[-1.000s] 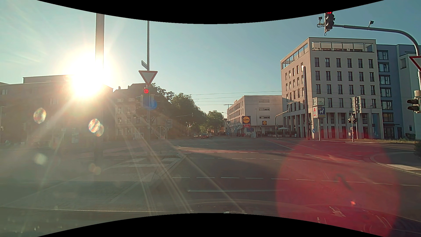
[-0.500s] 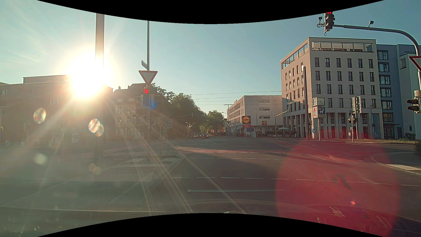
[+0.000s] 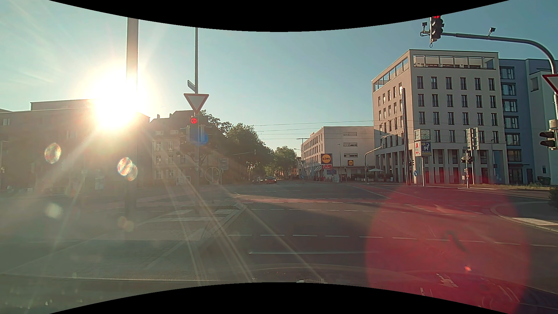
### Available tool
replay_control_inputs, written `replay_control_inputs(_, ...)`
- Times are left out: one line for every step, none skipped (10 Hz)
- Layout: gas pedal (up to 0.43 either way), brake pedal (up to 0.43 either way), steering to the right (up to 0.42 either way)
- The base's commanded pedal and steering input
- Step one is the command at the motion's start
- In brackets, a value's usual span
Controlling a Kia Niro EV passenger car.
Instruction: Follow the waypoints while adhering to traffic rules and regulations
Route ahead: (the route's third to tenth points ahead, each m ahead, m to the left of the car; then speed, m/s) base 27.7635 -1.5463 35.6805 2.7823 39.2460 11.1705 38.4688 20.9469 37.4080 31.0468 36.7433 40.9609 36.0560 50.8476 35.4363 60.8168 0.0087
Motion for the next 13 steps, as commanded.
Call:
replay_control_inputs(0.0,0.213,-0.001)
replay_control_inputs(0.0,0.226,-0.001)
replay_control_inputs(0.0,0.22,0.0)
replay_control_inputs(0.0,0.226,-0.001)
replay_control_inputs(0.0,0.226,-0.001)
replay_control_inputs(0.0,0.22,-0.001)
replay_control_inputs(0.0,0.226,-0.001)
replay_control_inputs(0.0,0.226,-0.001)
replay_control_inputs(0.0,0.226,-0.001)
replay_control_inputs(0.0,0.226,-0.001)
replay_control_inputs(0.0,0.226,-0.001)
replay_control_inputs(0.0,0.226,-0.001)
replay_control_inputs(0.0,0.226,-0.001)
